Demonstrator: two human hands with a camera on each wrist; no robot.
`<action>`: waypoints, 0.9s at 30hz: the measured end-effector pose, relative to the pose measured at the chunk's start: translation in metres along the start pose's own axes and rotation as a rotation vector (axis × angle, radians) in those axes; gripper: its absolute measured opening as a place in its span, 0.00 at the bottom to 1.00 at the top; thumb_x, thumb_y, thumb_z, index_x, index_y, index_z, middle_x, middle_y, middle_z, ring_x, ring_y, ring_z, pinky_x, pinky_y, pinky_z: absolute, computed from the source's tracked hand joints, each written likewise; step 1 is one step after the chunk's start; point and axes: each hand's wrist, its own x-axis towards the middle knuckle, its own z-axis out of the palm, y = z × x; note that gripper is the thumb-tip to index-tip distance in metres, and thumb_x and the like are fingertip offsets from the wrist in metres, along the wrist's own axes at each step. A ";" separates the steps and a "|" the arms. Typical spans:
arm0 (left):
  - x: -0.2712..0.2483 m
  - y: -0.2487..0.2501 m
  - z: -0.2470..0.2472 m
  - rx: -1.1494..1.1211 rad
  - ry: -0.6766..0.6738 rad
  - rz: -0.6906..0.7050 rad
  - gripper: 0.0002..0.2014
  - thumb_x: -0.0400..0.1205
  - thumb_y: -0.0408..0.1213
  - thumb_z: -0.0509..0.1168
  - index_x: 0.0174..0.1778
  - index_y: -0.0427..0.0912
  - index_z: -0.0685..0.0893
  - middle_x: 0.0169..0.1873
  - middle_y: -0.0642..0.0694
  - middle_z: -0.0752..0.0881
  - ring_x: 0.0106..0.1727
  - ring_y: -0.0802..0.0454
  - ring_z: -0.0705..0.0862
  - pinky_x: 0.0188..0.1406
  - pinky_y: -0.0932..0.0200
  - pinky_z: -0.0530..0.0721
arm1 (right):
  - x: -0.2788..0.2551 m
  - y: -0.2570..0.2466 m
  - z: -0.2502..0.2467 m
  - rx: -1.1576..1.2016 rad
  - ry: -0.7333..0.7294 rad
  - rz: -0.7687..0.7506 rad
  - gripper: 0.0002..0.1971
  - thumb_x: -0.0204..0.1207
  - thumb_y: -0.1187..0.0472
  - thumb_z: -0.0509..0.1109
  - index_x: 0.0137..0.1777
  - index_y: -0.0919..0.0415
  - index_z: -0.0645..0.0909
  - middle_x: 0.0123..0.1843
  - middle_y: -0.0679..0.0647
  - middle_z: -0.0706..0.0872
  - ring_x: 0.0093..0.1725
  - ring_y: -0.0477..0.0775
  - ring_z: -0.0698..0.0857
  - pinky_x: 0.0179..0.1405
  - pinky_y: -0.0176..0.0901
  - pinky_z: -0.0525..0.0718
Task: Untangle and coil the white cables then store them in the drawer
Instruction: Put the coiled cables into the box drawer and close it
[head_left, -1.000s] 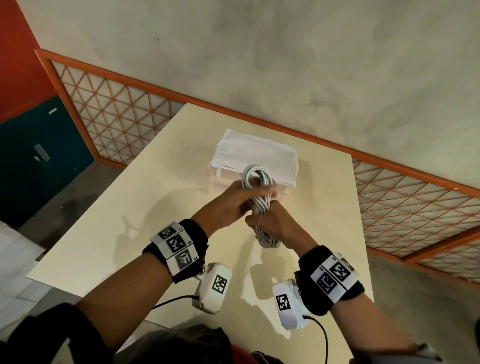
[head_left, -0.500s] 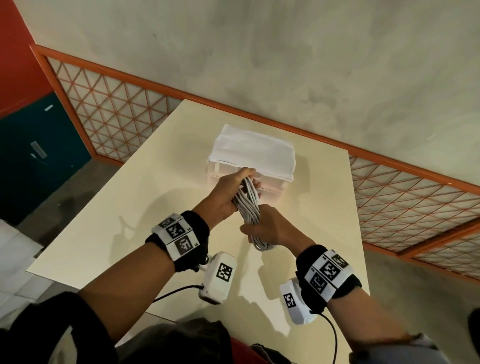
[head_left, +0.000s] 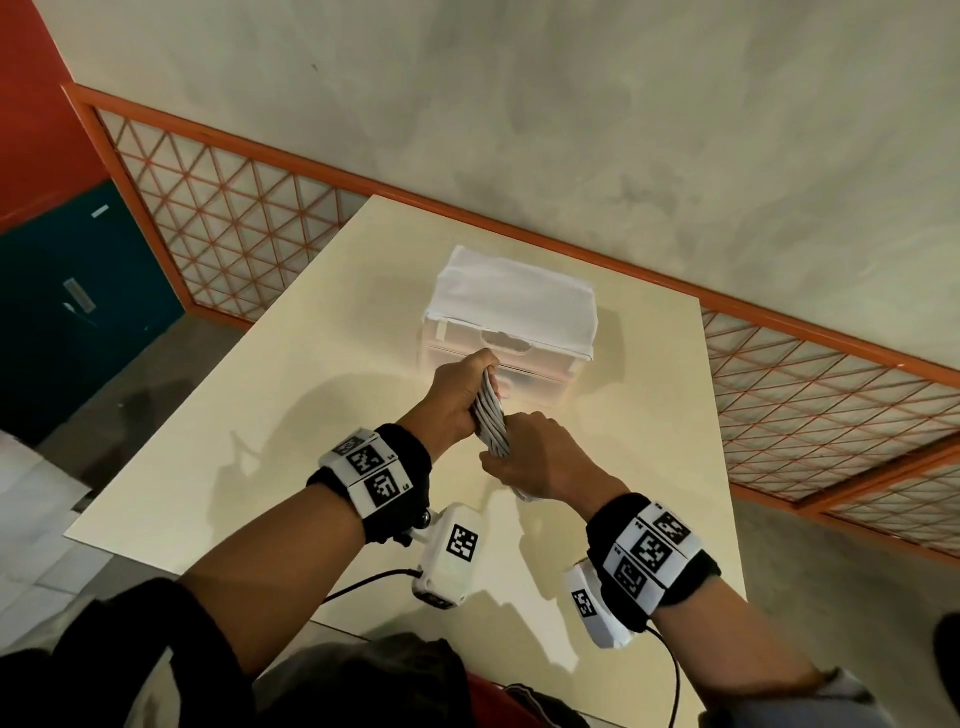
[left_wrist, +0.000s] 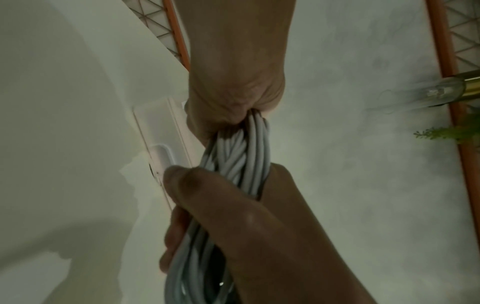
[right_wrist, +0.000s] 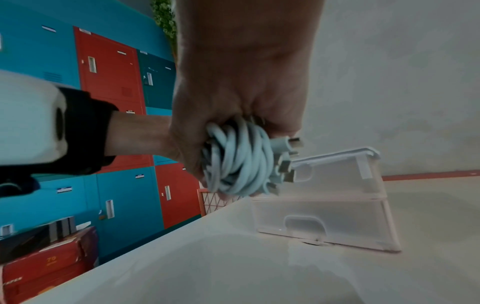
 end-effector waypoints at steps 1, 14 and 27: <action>0.001 -0.001 -0.002 -0.003 -0.030 -0.022 0.15 0.77 0.33 0.64 0.24 0.40 0.74 0.12 0.49 0.75 0.13 0.55 0.73 0.20 0.64 0.75 | 0.000 0.002 0.000 0.007 -0.011 0.001 0.14 0.73 0.54 0.67 0.32 0.59 0.69 0.35 0.60 0.87 0.36 0.65 0.85 0.35 0.48 0.78; 0.020 -0.008 -0.017 0.018 -0.224 0.048 0.10 0.79 0.38 0.69 0.34 0.43 0.77 0.20 0.49 0.84 0.23 0.55 0.83 0.28 0.64 0.82 | 0.004 0.012 0.012 0.452 0.043 0.030 0.08 0.71 0.57 0.76 0.39 0.55 0.78 0.37 0.51 0.84 0.36 0.49 0.81 0.42 0.42 0.74; 0.068 -0.035 -0.026 0.107 -0.115 -0.147 0.31 0.86 0.55 0.51 0.74 0.31 0.70 0.50 0.43 0.83 0.57 0.47 0.80 0.53 0.53 0.80 | -0.005 0.063 0.024 0.563 -0.070 0.244 0.14 0.75 0.49 0.72 0.34 0.58 0.82 0.35 0.55 0.87 0.36 0.53 0.86 0.46 0.48 0.83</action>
